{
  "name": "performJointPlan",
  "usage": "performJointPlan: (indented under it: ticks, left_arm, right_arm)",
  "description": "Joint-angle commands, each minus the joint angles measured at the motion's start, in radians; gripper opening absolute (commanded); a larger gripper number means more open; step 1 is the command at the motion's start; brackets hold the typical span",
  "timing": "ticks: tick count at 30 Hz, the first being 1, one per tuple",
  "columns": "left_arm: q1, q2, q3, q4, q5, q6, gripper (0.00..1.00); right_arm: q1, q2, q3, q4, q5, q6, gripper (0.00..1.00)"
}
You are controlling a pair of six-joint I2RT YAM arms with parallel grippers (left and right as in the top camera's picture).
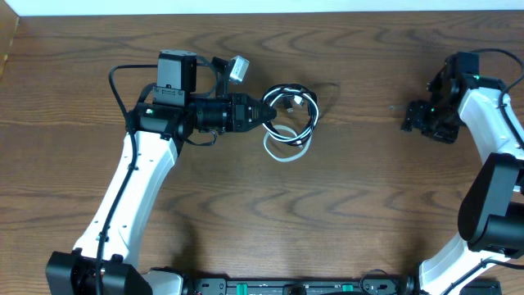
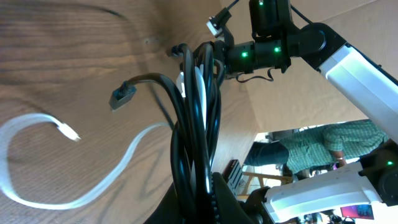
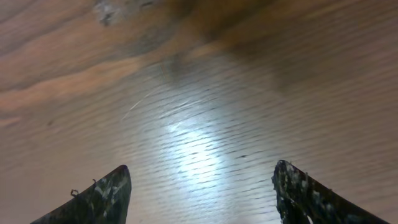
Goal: Untangle cables
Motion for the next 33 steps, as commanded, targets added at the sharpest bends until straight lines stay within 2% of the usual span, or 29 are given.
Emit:
performJointPlan:
  ticks: [1, 6, 9, 13, 14, 19, 24, 33]
  left_arm:
    - [-0.003, -0.018, 0.018, 0.005, 0.031, -0.002, 0.07]
    - [-0.003, -0.018, 0.015, -0.005, 0.008, -0.004, 0.08]
    - [-0.028, -0.016, 0.01, -0.028, -0.08, -0.054, 0.07]
    - [-0.077, -0.003, 0.008, -0.028, -0.087, -0.074, 0.08]
    - [-0.095, 0.005, 0.008, -0.028, -0.086, -0.118, 0.07]
    - [-0.105, 0.014, 0.008, -0.033, -0.084, -0.288, 0.07]
    - [-0.104, 0.014, 0.008, -0.061, -0.066, -0.327, 0.07]
    - [-0.105, 0.014, 0.008, -0.082, -0.013, -0.327, 0.08]
  right_arm:
    - [0.011, -0.005, 0.012, 0.0, -0.264, -0.164, 0.71]
    - [0.06, -0.108, 0.013, 0.021, -0.5, -0.315, 0.71]
    - [0.136, -0.256, 0.013, 0.05, -0.575, -0.388, 0.71]
    - [0.237, -0.359, 0.013, 0.08, -0.562, -0.439, 0.72]
    - [0.29, -0.382, 0.012, 0.099, -0.523, -0.449, 0.73]
    - [0.407, -0.376, 0.012, 0.106, -0.377, -0.492, 0.73]
    - [0.486, -0.367, 0.012, 0.105, -0.373, -0.587, 0.73]
    - [0.511, -0.351, 0.012, 0.136, -0.369, -0.624, 0.57]
